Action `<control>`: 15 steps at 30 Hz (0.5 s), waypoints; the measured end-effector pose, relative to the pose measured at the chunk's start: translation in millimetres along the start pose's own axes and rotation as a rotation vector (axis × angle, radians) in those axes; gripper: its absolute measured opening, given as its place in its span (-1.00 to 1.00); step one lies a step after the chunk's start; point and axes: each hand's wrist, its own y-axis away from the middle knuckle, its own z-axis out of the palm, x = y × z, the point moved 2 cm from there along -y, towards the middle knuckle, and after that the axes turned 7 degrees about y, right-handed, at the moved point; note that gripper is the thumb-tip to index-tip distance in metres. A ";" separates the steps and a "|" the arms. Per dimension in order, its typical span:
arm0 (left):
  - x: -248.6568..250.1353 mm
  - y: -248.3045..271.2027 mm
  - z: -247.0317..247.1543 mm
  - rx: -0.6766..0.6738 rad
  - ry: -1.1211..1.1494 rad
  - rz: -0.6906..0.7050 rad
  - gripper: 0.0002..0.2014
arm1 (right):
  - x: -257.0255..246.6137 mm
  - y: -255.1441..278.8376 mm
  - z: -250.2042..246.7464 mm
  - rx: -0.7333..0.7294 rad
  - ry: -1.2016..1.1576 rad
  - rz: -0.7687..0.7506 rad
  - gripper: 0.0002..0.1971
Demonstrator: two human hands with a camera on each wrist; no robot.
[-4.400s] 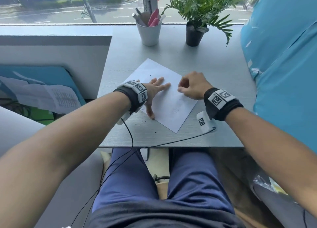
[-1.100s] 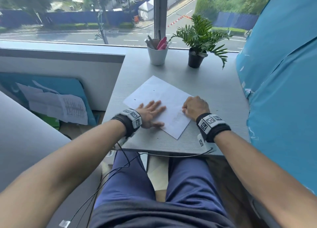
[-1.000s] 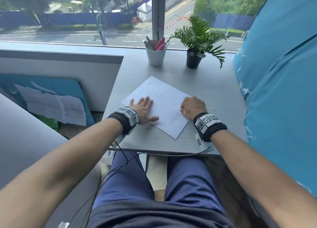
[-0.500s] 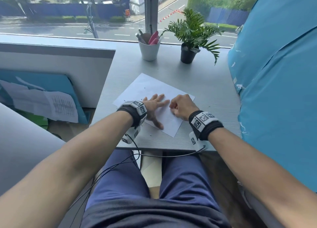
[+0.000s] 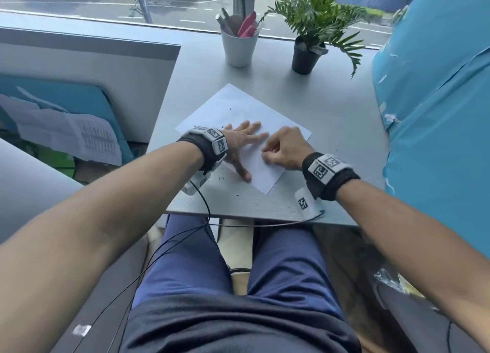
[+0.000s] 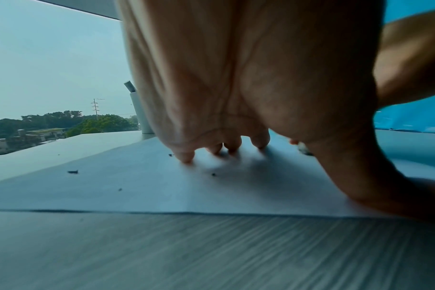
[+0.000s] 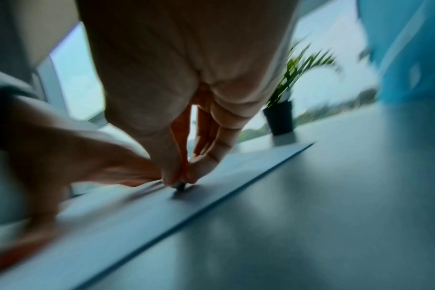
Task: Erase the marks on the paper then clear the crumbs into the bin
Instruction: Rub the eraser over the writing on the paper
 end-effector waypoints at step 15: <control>-1.9 -2.0 -5.6 -0.016 -0.031 0.014 0.41 | -23.0 16.3 15.2 -0.151 -0.017 -0.148 -0.94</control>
